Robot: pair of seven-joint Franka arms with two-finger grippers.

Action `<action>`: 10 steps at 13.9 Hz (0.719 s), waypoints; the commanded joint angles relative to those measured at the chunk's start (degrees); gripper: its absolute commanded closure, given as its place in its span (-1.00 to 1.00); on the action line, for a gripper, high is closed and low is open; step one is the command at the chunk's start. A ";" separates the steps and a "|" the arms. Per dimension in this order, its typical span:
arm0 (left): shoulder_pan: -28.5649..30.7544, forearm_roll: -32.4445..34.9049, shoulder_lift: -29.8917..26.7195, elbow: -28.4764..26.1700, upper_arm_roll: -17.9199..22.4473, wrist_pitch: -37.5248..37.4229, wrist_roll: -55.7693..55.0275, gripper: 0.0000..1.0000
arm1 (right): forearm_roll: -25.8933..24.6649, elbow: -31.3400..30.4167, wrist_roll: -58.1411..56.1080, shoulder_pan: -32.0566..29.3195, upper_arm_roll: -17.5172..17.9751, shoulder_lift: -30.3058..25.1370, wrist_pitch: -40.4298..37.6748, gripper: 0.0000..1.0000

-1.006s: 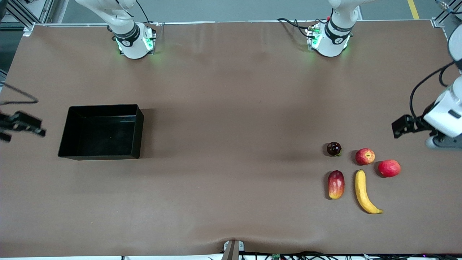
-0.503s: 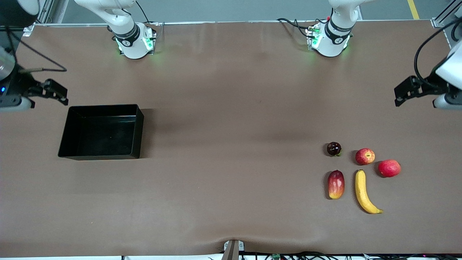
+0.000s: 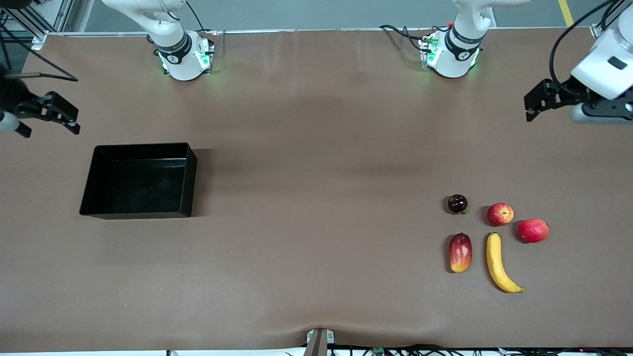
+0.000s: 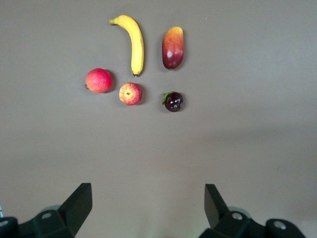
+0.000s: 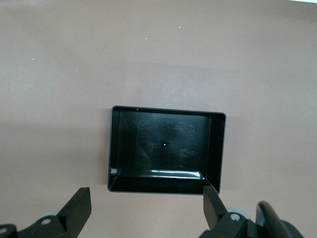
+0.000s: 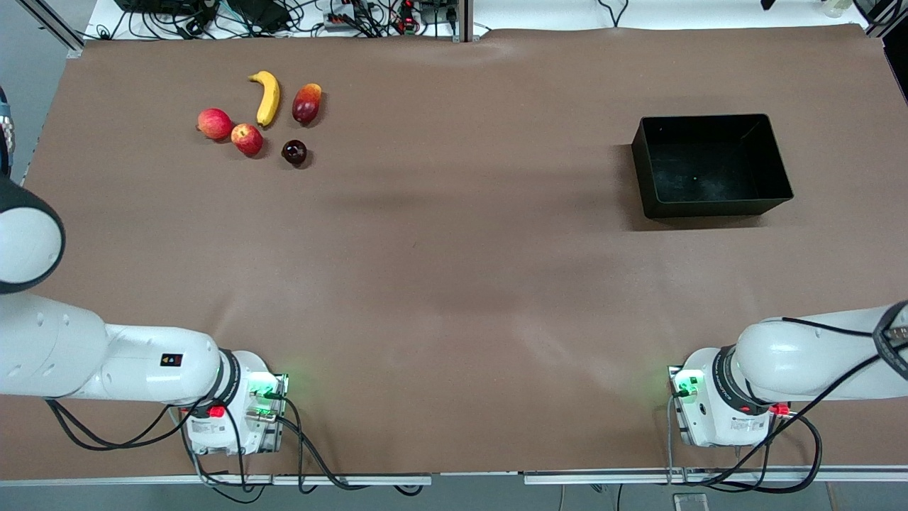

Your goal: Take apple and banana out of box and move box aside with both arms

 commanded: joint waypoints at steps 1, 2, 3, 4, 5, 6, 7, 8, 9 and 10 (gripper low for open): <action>-1.41 -1.05 -4.99 -4.62 1.29 0.10 -0.59 -1.00 | 0.31 8.29 0.07 0.30 -0.15 5.70 -3.45 -1.00; -1.23 -1.05 -5.17 -5.24 1.38 0.10 -0.59 -1.00 | 0.57 7.94 0.33 0.39 -0.06 5.61 -3.62 -1.00; -0.88 -1.05 -5.00 -5.24 1.38 0.27 -0.59 -1.00 | 0.92 7.24 0.42 0.39 -0.06 5.44 -4.76 -1.00; -0.79 -1.05 -5.08 -5.15 1.38 0.19 -0.59 -1.00 | 1.62 6.80 0.50 0.30 0.03 5.18 -5.12 -1.00; -0.01 -1.14 -4.91 -5.07 1.38 0.10 -0.33 -1.00 | 2.59 6.19 0.85 0.21 -0.06 4.91 -4.95 -1.00; 0.87 -1.31 -4.47 -4.98 1.12 0.19 -0.24 -1.00 | 3.99 5.83 1.03 0.21 -0.15 4.74 -4.86 -1.00; 3.14 -2.27 -4.29 -5.07 -0.10 0.45 -0.24 -1.00 | 4.18 5.57 1.03 0.21 -0.23 4.56 -4.94 -1.00; 5.42 -3.50 -4.29 -5.07 -1.94 0.62 0.02 -1.00 | 4.18 5.04 1.03 0.21 -0.23 4.04 -4.77 -1.00; 6.75 -3.60 -4.29 -5.07 -3.00 0.63 0.20 -1.00 | 4.18 3.21 1.03 0.04 -0.23 2.81 -3.46 -1.00; 6.77 -3.69 -4.38 -5.07 -3.10 0.54 0.29 -1.00 | 4.27 -0.20 1.03 0.04 -0.23 0.71 -0.67 -1.00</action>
